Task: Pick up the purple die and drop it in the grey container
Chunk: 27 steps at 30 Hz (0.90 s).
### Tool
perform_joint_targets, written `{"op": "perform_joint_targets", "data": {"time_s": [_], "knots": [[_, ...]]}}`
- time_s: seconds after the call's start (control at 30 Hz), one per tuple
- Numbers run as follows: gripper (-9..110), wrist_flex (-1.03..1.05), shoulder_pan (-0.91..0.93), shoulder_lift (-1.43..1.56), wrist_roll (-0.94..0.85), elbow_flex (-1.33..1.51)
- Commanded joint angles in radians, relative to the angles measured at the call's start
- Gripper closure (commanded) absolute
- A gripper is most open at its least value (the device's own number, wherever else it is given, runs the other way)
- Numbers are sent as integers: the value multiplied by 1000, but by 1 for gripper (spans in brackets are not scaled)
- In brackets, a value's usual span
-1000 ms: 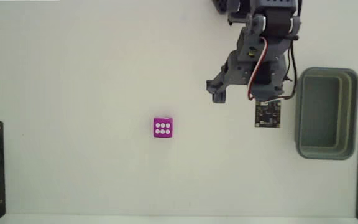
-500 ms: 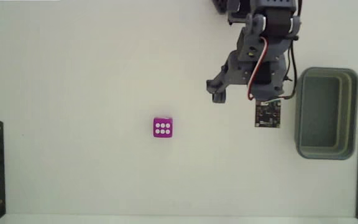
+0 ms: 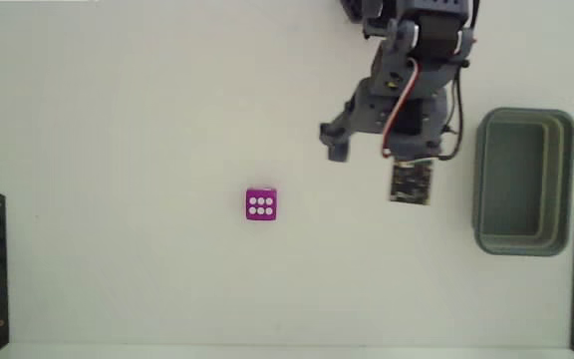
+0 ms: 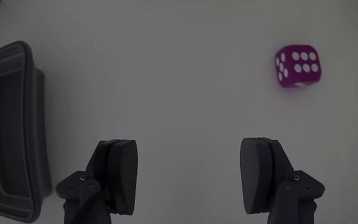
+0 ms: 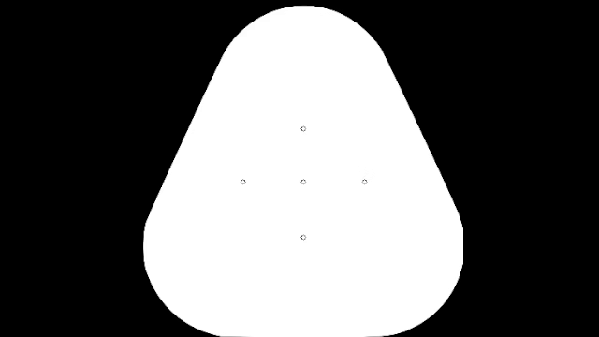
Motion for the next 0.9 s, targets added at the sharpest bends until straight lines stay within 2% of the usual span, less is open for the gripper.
{"op": "perform_joint_targets", "data": {"time_s": [0.0, 0.87], "knots": [[-9, 2, 36, 34, 5, 5], [-9, 2, 246, 34, 5, 5]]}}
